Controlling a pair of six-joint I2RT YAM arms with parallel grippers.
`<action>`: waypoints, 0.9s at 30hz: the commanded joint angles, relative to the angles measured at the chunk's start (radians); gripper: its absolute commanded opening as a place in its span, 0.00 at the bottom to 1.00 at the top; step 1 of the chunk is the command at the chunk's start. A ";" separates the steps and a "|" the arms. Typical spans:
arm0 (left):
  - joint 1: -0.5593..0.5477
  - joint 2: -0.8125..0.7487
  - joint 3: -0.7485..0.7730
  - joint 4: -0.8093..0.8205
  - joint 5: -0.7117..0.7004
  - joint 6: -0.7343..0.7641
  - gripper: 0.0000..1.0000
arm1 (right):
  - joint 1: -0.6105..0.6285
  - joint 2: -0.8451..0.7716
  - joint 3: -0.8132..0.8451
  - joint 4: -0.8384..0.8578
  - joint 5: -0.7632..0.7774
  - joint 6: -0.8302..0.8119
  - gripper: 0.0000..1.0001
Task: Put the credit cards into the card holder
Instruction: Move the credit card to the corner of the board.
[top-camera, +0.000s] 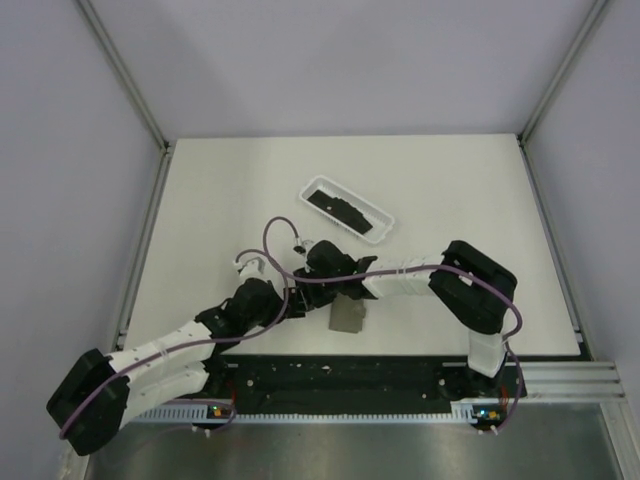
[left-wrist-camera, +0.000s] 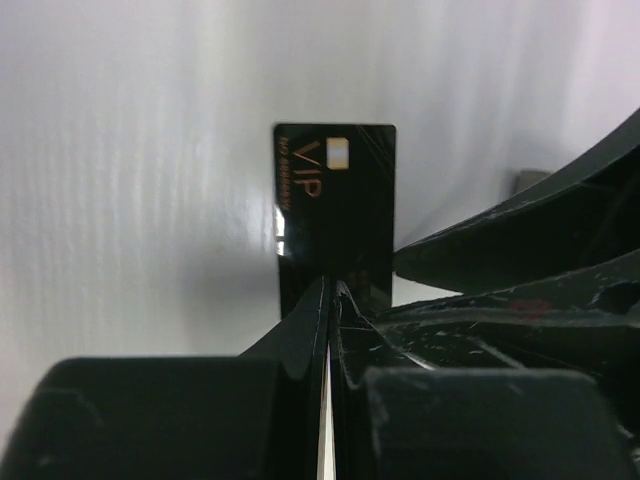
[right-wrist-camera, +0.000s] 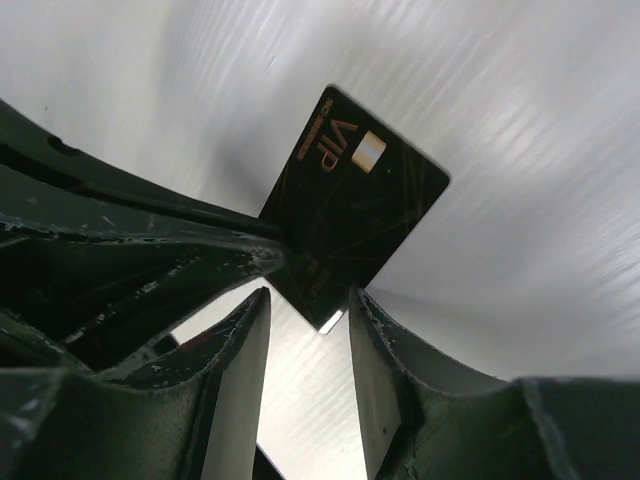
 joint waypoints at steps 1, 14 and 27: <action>-0.046 -0.056 -0.062 -0.030 0.100 -0.033 0.00 | 0.066 -0.019 -0.055 -0.014 0.006 0.044 0.38; -0.159 -0.309 -0.041 -0.304 -0.018 -0.079 0.00 | 0.113 -0.171 -0.149 -0.003 0.169 0.100 0.38; -0.152 -0.282 0.090 -0.355 -0.207 -0.044 0.00 | 0.004 0.034 0.227 -0.195 0.215 -0.094 0.24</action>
